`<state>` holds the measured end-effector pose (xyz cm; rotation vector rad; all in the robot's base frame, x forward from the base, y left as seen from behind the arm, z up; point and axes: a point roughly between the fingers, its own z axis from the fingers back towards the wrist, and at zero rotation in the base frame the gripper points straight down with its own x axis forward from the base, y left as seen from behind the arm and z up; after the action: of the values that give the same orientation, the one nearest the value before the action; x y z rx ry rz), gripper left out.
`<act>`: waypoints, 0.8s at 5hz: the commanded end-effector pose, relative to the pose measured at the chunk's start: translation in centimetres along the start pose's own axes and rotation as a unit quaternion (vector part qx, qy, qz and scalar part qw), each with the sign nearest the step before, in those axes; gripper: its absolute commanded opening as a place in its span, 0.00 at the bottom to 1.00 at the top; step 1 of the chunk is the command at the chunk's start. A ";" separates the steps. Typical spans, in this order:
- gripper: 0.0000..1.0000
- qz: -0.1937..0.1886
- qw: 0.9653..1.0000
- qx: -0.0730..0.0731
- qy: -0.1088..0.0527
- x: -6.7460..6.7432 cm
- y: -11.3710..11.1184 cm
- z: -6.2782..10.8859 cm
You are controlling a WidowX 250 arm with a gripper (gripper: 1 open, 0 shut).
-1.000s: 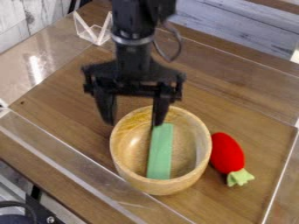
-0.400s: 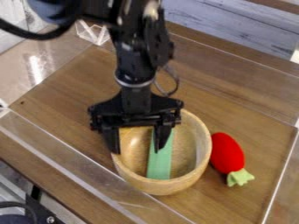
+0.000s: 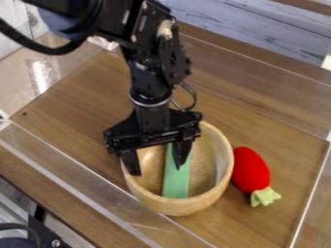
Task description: Remove the green block from the brown bowl and put it on the table
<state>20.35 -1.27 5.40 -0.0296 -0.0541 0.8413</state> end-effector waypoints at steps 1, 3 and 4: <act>1.00 0.007 1.000 -0.003 -0.001 -0.8 -0.8 0.5; 1.00 -0.019 1.000 0.000 0.009 -1.8 -1.9 -1.3; 0.00 -0.015 1.000 0.000 0.010 -2.0 -1.7 -2.2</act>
<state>20.18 -3.80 2.96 -0.0272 -0.0255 0.8095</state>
